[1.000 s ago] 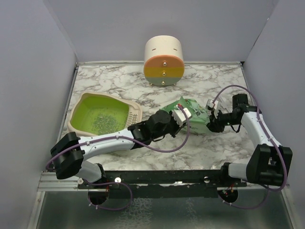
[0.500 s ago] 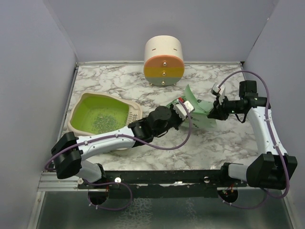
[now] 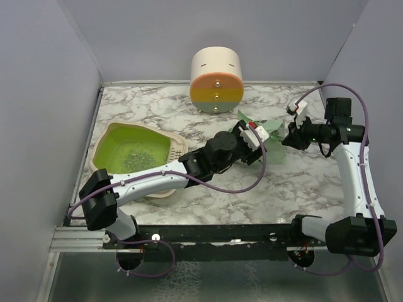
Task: Fill the litter box with clean litter
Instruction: Pick up the spatula from the cat litter bag.
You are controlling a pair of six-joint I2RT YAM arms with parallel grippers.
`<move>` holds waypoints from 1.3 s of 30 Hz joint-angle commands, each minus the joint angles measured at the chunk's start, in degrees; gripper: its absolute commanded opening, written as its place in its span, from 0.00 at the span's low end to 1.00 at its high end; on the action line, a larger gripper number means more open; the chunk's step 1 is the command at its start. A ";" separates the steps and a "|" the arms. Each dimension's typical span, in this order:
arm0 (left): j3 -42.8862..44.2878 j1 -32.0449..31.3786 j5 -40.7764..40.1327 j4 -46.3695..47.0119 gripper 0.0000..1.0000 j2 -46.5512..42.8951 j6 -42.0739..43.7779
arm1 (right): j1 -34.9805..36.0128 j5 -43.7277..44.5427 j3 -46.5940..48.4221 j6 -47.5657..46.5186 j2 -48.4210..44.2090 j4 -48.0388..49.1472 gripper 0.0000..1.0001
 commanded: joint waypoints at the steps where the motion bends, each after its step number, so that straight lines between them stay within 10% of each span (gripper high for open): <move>1: 9.61 -0.43 -1.24 -2.48 0.80 4.97 6.72 | -0.68 3.18 5.87 3.80 -0.96 4.26 0.01; 4: 19.03 1.25 1.15 -8.27 0.95 9.23 8.19 | -0.96 4.68 7.45 5.78 -0.67 5.13 0.01; 13: 40.36 9.69 11.94 -19.62 0.96 17.62 2.95 | -1.45 8.84 13.72 7.06 -0.61 5.52 0.01; 39: 43.72 13.64 17.34 -18.25 0.95 19.43 0.31 | -3.25 7.63 23.67 16.00 -5.03 1.73 0.01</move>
